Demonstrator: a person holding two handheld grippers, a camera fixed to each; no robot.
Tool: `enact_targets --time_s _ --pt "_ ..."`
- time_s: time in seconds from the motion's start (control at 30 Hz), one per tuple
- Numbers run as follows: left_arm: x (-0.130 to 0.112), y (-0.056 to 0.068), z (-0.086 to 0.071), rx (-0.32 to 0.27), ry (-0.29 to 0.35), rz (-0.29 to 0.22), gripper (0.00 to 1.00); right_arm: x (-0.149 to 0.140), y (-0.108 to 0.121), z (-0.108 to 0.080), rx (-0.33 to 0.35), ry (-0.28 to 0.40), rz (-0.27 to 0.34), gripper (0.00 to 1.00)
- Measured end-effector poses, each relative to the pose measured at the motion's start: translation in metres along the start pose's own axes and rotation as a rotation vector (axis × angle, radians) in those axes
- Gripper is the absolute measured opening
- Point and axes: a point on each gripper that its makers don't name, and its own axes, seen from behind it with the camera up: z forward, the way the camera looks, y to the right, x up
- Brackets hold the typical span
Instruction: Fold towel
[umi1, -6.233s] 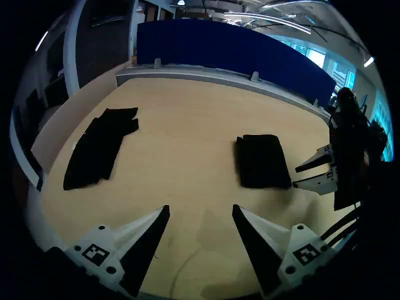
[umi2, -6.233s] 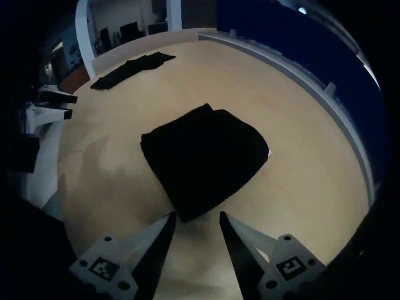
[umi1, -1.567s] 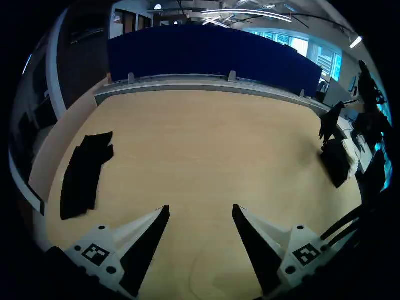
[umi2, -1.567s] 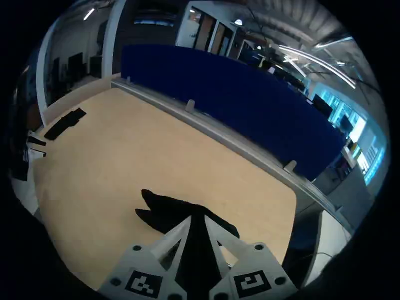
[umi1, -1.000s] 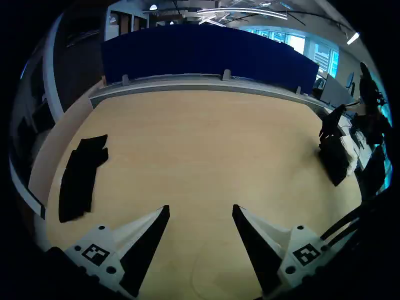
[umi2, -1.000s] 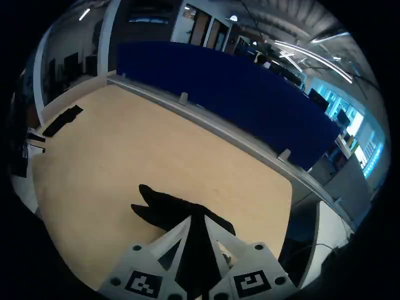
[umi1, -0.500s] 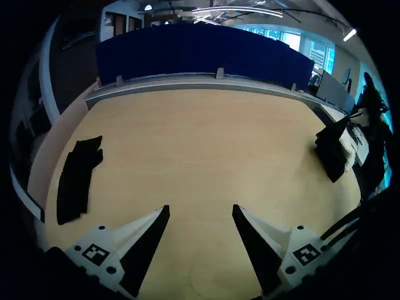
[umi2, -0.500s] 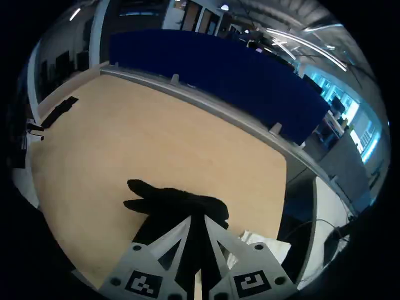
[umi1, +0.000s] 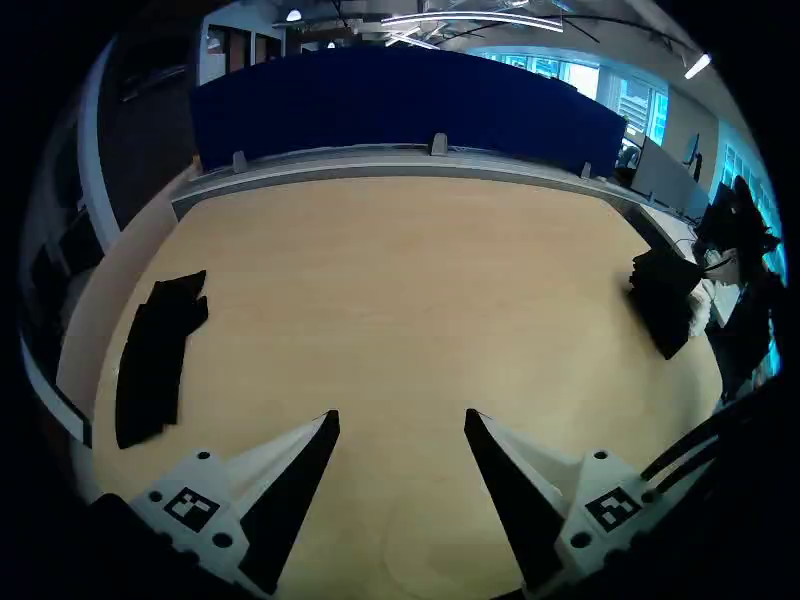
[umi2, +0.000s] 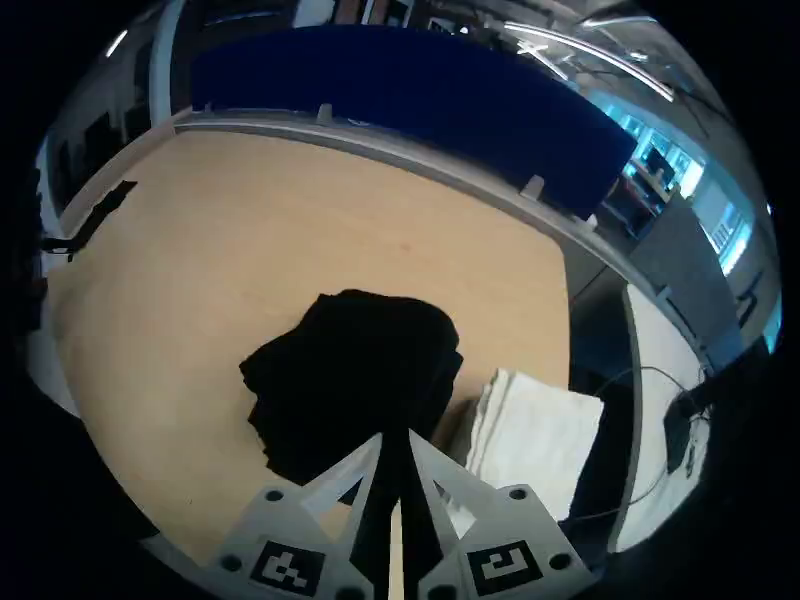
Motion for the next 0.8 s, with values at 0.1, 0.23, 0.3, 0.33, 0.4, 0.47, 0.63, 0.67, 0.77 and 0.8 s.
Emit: enact_targets --time_s 0.1,0.23,0.3,0.33,0.4,0.47,0.63,0.67,0.77,0.8 --pt "0.0 0.0 -0.001 0.001 0.0 0.002 0.93 -0.016 0.0 0.004 -0.005 -0.022 0.023 0.03" --pt "0.001 0.0 -0.002 0.003 -0.001 0.007 0.93 -0.034 0.0 0.009 -0.01 -0.05 0.054 0.03" --pt "0.001 0.0 -0.003 0.005 -0.001 0.01 0.93 -0.042 0.001 0.012 -0.013 -0.062 0.067 0.03" --pt "0.001 0.0 -0.003 0.006 0.0 0.012 0.93 -0.045 0.001 0.014 -0.015 -0.067 0.074 0.03" --pt "0.001 -0.001 -0.004 0.009 0.0 0.014 0.93 -0.05 0.001 0.017 -0.017 -0.075 0.087 0.03" --pt "0.001 -0.001 -0.005 0.01 -0.001 0.016 0.93 -0.054 0.0 0.021 -0.017 -0.08 0.101 0.03" --pt "0.003 -0.002 -0.008 0.013 0.001 0.016 0.93 -0.065 -0.001 0.028 -0.017 -0.101 0.125 0.03" --pt "0.003 -0.002 -0.009 0.013 0.002 0.016 0.93 -0.068 -0.001 0.03 -0.017 -0.107 0.128 0.03" --pt "0.003 -0.001 -0.009 0.012 0.003 0.016 0.93 -0.074 -0.001 0.035 -0.023 -0.12 0.137 0.03" --pt "0.002 -0.001 -0.009 0.012 0.003 0.016 0.93 -0.075 -0.001 0.036 -0.024 -0.122 0.141 0.03"
